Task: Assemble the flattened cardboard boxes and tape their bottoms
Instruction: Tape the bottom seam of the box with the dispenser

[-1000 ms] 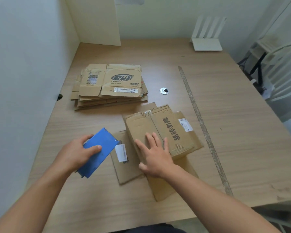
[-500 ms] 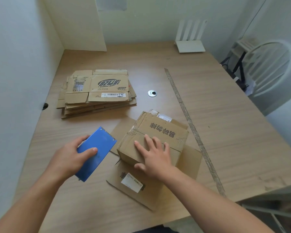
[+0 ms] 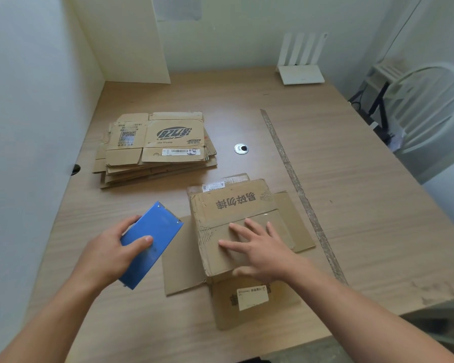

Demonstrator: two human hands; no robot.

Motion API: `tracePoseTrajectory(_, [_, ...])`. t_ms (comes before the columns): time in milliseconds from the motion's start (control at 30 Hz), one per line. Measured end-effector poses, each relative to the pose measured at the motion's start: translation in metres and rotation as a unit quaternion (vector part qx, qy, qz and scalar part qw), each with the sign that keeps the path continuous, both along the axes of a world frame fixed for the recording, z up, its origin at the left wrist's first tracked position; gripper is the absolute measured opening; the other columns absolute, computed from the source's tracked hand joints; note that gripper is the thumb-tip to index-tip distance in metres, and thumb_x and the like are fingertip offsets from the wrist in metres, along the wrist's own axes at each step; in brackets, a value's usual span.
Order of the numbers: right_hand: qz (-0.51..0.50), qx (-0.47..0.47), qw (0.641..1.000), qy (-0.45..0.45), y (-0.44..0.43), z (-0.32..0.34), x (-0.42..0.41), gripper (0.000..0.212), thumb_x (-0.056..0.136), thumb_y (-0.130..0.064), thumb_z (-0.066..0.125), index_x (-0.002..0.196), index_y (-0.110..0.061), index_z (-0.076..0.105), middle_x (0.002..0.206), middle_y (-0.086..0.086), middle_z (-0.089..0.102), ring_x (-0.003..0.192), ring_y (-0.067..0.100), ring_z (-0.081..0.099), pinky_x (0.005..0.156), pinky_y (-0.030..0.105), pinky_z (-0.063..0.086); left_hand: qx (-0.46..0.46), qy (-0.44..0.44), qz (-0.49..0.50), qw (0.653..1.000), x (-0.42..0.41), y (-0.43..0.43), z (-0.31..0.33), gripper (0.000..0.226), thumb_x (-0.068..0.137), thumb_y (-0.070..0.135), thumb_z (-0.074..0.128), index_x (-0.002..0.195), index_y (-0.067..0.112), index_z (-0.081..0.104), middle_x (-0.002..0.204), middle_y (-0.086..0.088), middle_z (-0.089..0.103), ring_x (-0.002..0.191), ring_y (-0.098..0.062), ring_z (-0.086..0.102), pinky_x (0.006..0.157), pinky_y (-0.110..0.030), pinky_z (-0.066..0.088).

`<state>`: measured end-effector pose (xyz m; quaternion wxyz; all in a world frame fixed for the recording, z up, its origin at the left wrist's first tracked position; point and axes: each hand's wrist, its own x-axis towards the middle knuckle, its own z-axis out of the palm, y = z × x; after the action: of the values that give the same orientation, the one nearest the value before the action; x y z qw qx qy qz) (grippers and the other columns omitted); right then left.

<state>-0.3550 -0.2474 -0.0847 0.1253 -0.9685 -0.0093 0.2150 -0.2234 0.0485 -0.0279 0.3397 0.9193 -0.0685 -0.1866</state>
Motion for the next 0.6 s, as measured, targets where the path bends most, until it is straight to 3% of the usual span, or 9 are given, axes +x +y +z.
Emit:
tracePoseTrajectory(100, [-0.095,-0.006,0.994,-0.059,0.032,0.000,0.015,0.085,0.081,-0.084,0.041,0.151,-0.054,0.004,0.162,0.000,0.010,0.150,0.024,-0.003,0.116,0.066,-0.006,0.009,-0.012,-0.001,1.000,0.001,-0.001,-0.001,0.045,0.087,0.039,0.071,0.130,0.046,0.056,0.104,0.010,0.068,0.088,-0.014,0.062,0.066,-0.032,0.048])
tracePoseTrajectory(233, [-0.155,-0.038,0.985,-0.057,0.077,-0.011,0.032,0.092,0.080,-0.084,0.038,0.154,-0.043,0.002,0.159,0.007,0.003,0.148,0.031,-0.004,0.110,0.070,-0.008,0.048,-0.032,-0.005,0.998,0.002,0.002,-0.001,0.044,0.087,0.040,0.070,0.126,0.051,0.053,0.094,0.018,0.063,0.081,-0.007,0.057,0.059,-0.028,0.044])
tracePoseTrajectory(433, [-0.096,-0.034,0.994,-0.027,0.061,-0.012,0.029,0.085,0.089,-0.053,0.054,0.156,-0.037,0.003,0.165,0.008,-0.007,0.150,0.035,-0.012,0.113,0.069,-0.006,0.064,-0.040,-0.043,0.996,-0.001,0.007,-0.001,0.047,0.086,0.038,0.072,0.127,0.051,0.052,0.099,0.011,0.064,0.083,-0.008,0.057,0.064,-0.031,0.044])
tracePoseTrajectory(600, [-0.012,-0.026,1.000,-0.002,0.013,-0.007,0.001,0.084,0.089,-0.025,0.055,0.153,-0.051,0.006,0.165,-0.009,-0.017,0.149,0.027,-0.025,0.116,0.066,-0.011,0.074,-0.044,-0.060,0.994,0.005,0.010,-0.002,0.049,0.087,0.040,0.070,0.131,0.051,0.050,0.103,0.007,0.065,0.086,-0.017,0.059,0.068,-0.033,0.045])
